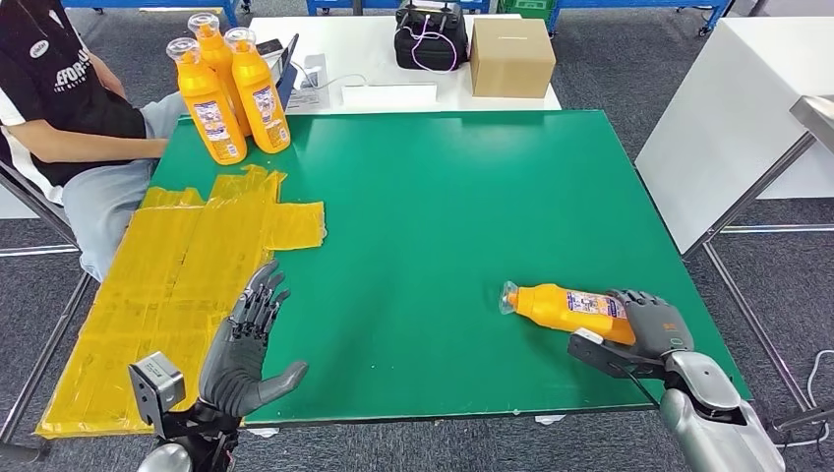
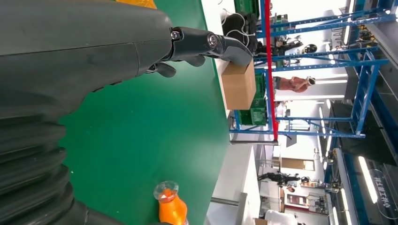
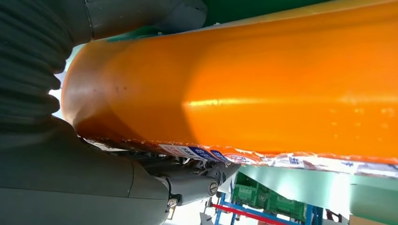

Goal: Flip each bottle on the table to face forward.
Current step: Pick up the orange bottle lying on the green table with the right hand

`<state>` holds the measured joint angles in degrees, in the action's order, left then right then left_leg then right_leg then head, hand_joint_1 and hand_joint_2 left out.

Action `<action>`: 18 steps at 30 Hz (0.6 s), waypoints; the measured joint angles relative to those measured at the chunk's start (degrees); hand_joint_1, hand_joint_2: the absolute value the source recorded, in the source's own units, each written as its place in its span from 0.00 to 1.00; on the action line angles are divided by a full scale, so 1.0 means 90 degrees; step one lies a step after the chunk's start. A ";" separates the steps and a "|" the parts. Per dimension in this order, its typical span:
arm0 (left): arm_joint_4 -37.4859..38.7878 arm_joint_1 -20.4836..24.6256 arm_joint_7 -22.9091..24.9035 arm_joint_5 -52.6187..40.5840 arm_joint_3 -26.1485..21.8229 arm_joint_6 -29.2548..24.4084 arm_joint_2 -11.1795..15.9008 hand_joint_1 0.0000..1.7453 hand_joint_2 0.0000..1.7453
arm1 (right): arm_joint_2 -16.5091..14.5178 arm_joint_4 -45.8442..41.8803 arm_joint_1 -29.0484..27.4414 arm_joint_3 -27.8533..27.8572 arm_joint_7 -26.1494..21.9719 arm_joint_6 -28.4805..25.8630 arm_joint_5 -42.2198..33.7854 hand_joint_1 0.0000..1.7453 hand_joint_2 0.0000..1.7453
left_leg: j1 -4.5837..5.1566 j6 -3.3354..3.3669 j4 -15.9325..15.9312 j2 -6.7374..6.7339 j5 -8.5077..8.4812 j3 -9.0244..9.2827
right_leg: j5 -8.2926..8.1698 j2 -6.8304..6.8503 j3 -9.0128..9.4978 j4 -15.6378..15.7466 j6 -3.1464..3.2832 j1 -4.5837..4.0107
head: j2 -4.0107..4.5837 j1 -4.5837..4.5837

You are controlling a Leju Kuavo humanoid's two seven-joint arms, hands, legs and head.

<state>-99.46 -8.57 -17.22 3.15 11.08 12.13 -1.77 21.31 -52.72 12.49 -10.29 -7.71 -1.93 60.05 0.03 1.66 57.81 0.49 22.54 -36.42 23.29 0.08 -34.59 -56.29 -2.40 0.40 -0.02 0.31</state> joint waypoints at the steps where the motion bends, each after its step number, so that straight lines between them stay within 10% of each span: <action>1: 0.0011 0.0003 0.0005 0.0002 0.0002 0.0000 0.0000 0.00 1.00 | 0.0001 0.0034 0.0025 -0.0034 0.0030 -0.0013 0.0027 0.99 1.00 | -0.0001 -0.0001 0.0000 -0.0002 0.0001 0.0005 | 0.0000 -0.0003 0.0005 0.0001 0.0000 0.0000 | 0.0000 0.0000; 12: 0.0040 0.0002 0.0146 -0.0226 0.0078 -0.0067 -0.0002 0.00 1.00 | -0.0159 -0.0094 0.0035 -0.0414 0.0591 -0.0806 0.0603 1.00 1.00 | -0.0001 0.0000 0.0000 -0.0016 -0.0018 0.0016 | -0.0025 -0.0015 0.0082 0.0002 0.0004 -0.0001 | 0.0000 -0.0001; 18: 0.0046 0.0034 0.0312 -0.0665 0.0354 -0.0184 -0.0003 0.00 1.00 | -0.1068 -0.1445 -0.0631 -0.0140 -0.0011 -0.1573 -0.0837 1.00 1.00 | -0.0015 -0.0015 0.0000 -0.0008 -0.0028 -0.0024 | -0.0027 -0.0012 0.0047 -0.0005 0.0011 -0.0018 | 0.0000 0.0004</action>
<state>-99.04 -8.26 -14.41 -2.84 14.26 10.47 -1.80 11.69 -65.72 6.81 -11.55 -7.81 -16.09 52.52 -0.10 1.52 57.81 0.41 22.28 -36.63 23.05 -0.03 -34.17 -56.33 -2.30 0.24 -0.02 0.34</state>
